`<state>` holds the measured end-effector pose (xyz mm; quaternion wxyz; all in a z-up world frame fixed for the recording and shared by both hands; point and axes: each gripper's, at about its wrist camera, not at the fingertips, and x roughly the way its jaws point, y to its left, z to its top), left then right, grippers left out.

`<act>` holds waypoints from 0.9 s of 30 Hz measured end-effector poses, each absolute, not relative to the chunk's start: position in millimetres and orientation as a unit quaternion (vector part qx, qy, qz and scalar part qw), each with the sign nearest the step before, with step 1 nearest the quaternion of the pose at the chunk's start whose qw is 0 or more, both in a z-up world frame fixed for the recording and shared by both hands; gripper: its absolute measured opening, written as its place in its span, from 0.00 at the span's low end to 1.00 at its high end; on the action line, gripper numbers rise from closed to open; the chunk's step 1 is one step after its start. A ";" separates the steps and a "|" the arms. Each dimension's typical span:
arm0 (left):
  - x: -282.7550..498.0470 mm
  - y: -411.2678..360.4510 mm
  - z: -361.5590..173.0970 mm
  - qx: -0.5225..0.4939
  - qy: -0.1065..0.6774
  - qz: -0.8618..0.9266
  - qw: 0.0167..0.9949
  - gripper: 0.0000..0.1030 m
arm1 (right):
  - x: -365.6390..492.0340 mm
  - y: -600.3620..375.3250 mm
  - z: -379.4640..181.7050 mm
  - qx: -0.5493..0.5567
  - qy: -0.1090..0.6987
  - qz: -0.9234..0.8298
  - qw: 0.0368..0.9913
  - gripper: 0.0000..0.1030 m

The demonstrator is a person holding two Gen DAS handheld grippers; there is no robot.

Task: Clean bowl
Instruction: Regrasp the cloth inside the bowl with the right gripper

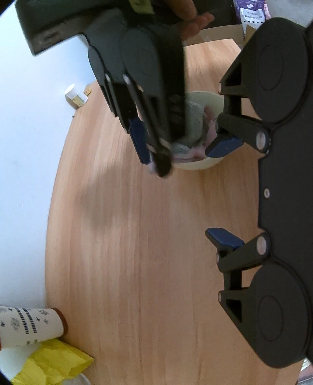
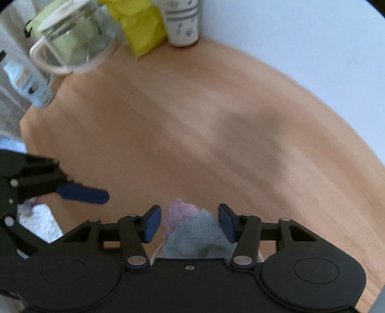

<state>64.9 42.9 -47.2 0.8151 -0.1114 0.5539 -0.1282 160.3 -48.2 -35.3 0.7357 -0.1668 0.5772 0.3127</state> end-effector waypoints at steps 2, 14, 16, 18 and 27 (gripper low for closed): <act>65.7 42.0 -48.7 -0.129 0.554 -0.135 0.811 0.64 | 162.3 -59.7 -28.8 -0.136 0.577 0.317 0.740 0.18; 81.0 25.5 -67.7 -0.122 0.580 -0.170 0.787 0.42 | 129.8 -101.8 -24.8 -0.080 0.589 0.282 0.753 0.17; 82.6 23.2 -70.8 -0.110 0.583 -0.173 0.786 0.41 | 126.2 -98.3 -36.5 -0.103 0.597 0.273 0.748 0.17; 83.1 21.6 -72.8 -0.106 0.584 -0.173 0.786 0.37 | 125.9 -94.9 -43.2 -0.114 0.598 0.269 0.746 0.17; 83.6 15.1 -76.8 -0.098 0.582 -0.209 0.780 0.31 | 131.5 -94.3 -36.7 -0.150 0.603 0.270 0.735 0.26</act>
